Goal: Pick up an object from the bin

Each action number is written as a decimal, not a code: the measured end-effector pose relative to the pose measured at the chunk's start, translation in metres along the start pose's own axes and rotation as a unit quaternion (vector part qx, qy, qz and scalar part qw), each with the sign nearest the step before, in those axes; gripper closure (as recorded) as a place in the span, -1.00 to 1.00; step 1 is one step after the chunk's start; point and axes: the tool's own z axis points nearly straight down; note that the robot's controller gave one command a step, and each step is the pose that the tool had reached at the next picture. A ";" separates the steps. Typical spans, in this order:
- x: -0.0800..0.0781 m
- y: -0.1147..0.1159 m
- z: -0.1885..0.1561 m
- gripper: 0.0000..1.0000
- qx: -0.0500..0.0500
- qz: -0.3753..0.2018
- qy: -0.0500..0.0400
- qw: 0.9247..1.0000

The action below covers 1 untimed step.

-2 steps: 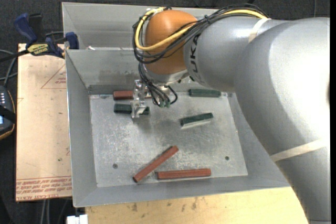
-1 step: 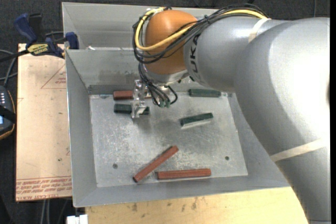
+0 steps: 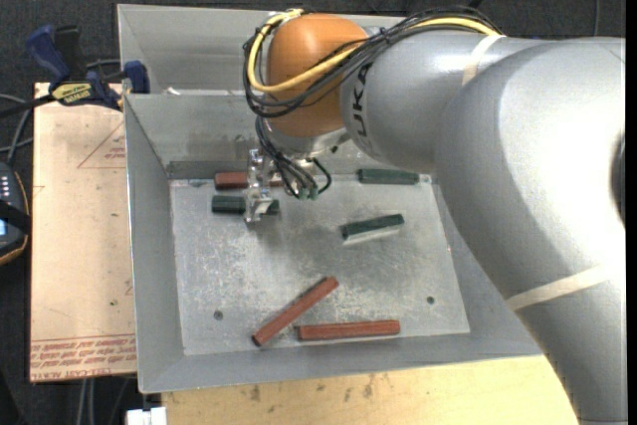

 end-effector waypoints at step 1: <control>0.003 0.010 -0.031 1.00 0.000 0.062 0.006 0.998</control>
Offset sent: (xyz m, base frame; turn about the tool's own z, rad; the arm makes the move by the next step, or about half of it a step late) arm -0.0038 0.0235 -0.0125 -0.0330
